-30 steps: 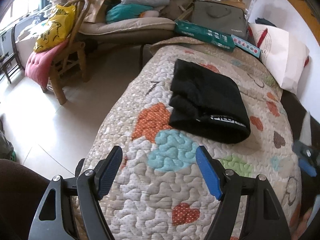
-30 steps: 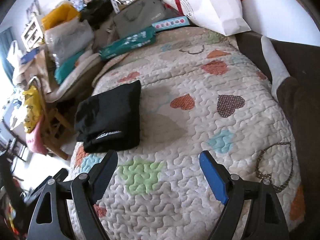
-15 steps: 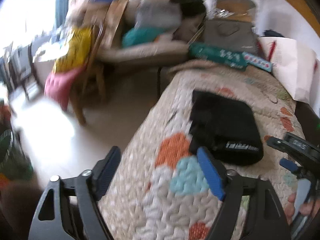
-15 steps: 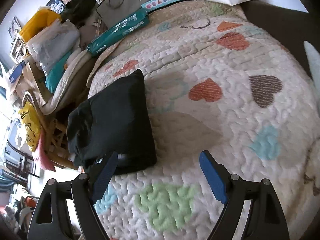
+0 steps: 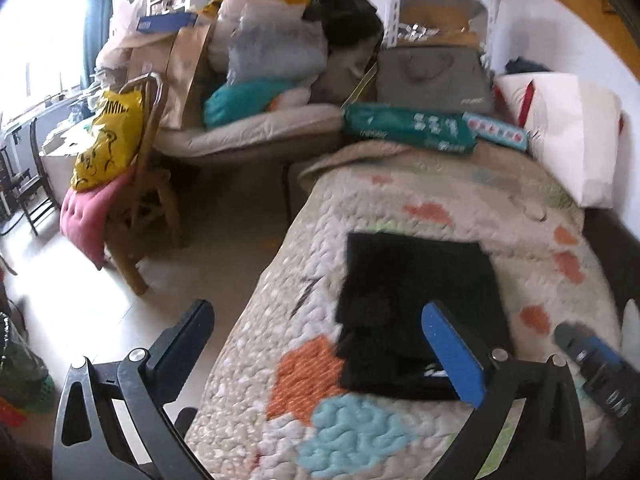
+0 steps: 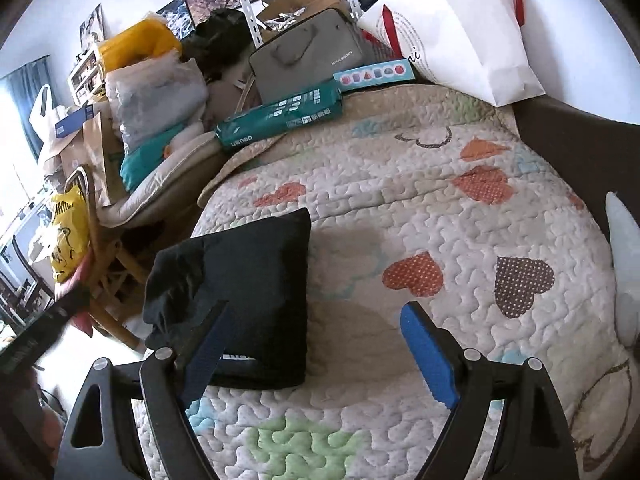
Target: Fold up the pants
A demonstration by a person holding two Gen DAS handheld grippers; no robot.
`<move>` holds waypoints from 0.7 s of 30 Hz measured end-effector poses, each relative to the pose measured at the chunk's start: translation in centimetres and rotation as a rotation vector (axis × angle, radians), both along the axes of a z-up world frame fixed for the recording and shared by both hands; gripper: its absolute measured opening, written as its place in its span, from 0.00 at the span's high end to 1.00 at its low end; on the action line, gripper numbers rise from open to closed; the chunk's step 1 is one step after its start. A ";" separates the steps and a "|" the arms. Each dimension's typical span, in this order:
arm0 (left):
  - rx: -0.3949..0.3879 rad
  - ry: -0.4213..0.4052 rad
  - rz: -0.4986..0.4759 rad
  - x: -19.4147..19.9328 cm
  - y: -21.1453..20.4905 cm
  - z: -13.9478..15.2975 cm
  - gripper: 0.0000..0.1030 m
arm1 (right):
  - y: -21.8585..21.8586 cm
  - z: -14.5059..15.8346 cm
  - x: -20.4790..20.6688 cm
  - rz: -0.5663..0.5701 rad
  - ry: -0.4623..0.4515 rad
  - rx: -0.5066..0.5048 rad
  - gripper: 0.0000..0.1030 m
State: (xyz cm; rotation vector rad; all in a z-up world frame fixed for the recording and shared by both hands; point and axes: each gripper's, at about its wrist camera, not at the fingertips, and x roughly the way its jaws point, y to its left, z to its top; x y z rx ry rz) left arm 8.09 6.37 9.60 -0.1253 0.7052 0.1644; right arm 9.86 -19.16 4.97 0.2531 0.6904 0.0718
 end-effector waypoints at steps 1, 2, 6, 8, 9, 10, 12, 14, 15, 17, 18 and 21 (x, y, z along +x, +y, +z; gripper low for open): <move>-0.008 0.025 0.017 0.2 0.5 -0.4 0.00 | 0.1 -0.1 0.2 0.003 0.005 0.006 0.13; -0.028 0.053 0.027 0.4 0.9 -0.5 0.00 | 0.3 -0.3 0.5 0.009 0.012 0.013 0.13; -0.079 0.094 0.055 0.6 2.3 -1.0 0.00 | 1.6 -0.9 1.7 0.026 0.028 0.023 0.13; -0.111 0.104 0.068 0.6 2.6 -1.4 0.00 | 2.1 -1.2 2.0 0.041 0.034 0.019 0.13; -0.129 0.112 0.074 0.7 2.7 -1.5 0.00 | 2.4 -1.3 2.0 0.047 0.038 0.017 0.13; -0.143 0.119 0.078 0.7 2.7 -1.6 0.00 | 2.6 -1.4 2.0 0.053 0.040 0.017 0.13; -0.136 0.131 0.082 0.8 2.5 -1.9 0.00 | 2.9 -1.7 1.8 0.068 0.045 0.020 0.13; -0.106 0.144 0.085 0.8 2.0 -2.2 0.00 | 3.1 -1.8 1.4 0.079 0.047 0.013 0.13; -0.094 0.146 0.086 0.8 1.9 -2.4 0.00 | 3.0 -1.8 1.3 0.080 0.045 0.010 0.13; -0.080 0.151 0.088 0.8 1.7 -2.6 0.00 | 2.8 -1.8 1.2 0.078 0.046 0.007 0.13; -0.077 0.153 0.088 0.8 1.6 -2.7 0.00 | 2.6 -1.8 1.2 0.076 0.050 0.009 0.13; -0.065 0.164 0.083 0.8 1.4 -3.0 0.00 | 2.2 -1.8 1.2 0.068 0.056 0.019 0.13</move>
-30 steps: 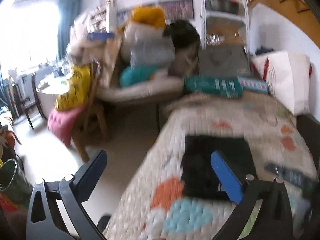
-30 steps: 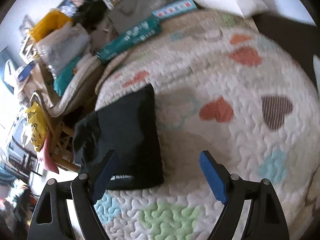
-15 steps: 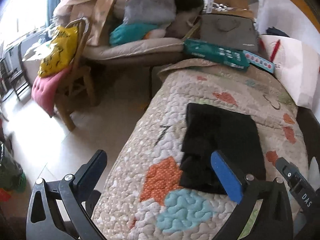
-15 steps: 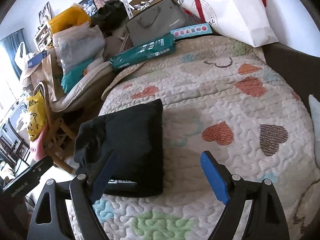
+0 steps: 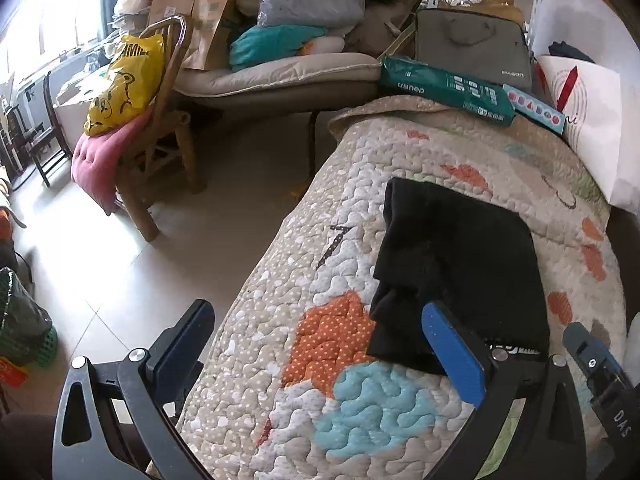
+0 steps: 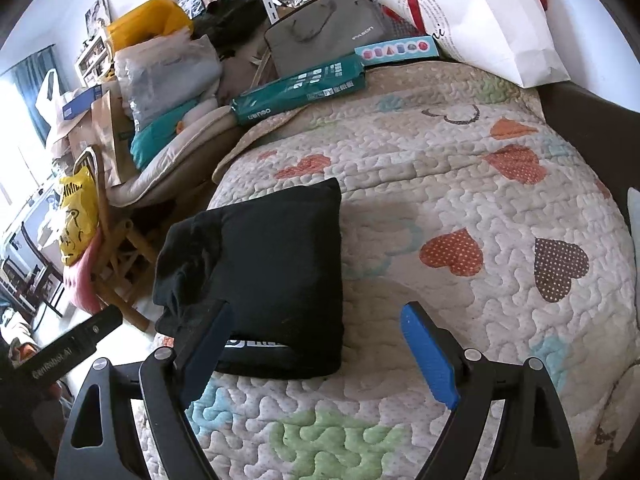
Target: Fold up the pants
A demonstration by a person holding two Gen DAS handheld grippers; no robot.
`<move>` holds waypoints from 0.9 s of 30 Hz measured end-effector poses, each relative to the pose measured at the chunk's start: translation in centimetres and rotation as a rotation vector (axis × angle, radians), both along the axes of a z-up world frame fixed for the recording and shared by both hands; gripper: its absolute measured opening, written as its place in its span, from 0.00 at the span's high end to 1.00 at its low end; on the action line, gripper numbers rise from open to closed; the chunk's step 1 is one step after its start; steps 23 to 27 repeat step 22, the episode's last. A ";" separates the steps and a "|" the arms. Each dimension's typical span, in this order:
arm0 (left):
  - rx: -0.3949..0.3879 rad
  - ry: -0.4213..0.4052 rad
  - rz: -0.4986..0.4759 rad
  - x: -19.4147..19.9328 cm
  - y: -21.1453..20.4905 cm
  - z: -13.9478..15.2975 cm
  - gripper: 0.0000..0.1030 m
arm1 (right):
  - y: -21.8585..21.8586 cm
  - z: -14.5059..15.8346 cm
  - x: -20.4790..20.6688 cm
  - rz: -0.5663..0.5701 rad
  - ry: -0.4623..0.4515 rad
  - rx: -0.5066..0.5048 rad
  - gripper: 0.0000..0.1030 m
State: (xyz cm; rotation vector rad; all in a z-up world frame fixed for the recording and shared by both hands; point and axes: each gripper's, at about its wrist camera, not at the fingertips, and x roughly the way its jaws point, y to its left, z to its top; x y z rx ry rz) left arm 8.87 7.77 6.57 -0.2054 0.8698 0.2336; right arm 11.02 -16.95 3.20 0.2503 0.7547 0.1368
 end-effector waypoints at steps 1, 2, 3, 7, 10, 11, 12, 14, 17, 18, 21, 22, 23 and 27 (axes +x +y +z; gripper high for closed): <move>0.001 0.006 -0.005 0.0 -0.1 -0.2 0.00 | 0.0 0.0 -0.1 0.001 0.001 -0.004 0.13; 0.004 0.012 -0.010 0.0 -0.2 -0.3 0.00 | 0.0 0.0 -0.1 0.003 0.002 -0.011 0.13; 0.010 0.019 -0.015 0.0 -0.3 -0.5 0.00 | 0.1 0.0 -0.2 0.006 0.001 -0.022 0.13; 0.005 0.055 -0.038 -0.3 -0.5 -1.3 0.00 | 0.5 0.1 -0.5 0.013 -0.001 -0.063 0.13; -0.003 0.073 -0.050 -0.7 -0.8 -1.7 0.00 | 0.9 0.1 -0.6 0.016 0.008 -0.078 0.13; -0.002 0.076 -0.053 -0.8 -1.0 -1.8 0.00 | 0.9 0.1 -0.7 0.018 0.011 -0.078 0.13; -0.002 0.078 -0.055 -0.9 -1.1 -1.9 0.00 | 1.0 0.1 -0.8 0.020 0.013 -0.078 0.13; 0.005 0.079 -0.066 -1.2 -1.5 -1.8 0.00 | 1.2 0.2 -1.2 0.024 0.016 -0.083 0.13; 0.036 0.072 -0.079 -1.7 -2.1 -1.6 0.00 | 1.5 0.4 -2.0 0.032 0.011 -0.106 0.13; 0.041 0.069 -0.081 -1.8 -2.2 -1.5 0.00 | 1.5 0.4 -2.3 0.035 0.010 -0.118 0.13; 0.051 0.057 -0.078 -2.4 -2.2 -1.1 0.00 | 1.3 0.4 -3.0 0.032 0.012 -0.129 0.12; 0.047 0.055 -0.074 -2.7 -2.1 -1.0 0.00 | 1.2 0.5 -3.1 0.029 0.013 -0.128 0.12; 0.047 0.055 -0.074 -2.7 -2.1 -1.0 0.00 | 1.2 0.5 -3.1 0.029 0.013 -0.128 0.12; 0.047 0.055 -0.074 -2.7 -2.1 -1.0 0.00 | 1.2 0.5 -3.1 0.029 0.013 -0.128 0.12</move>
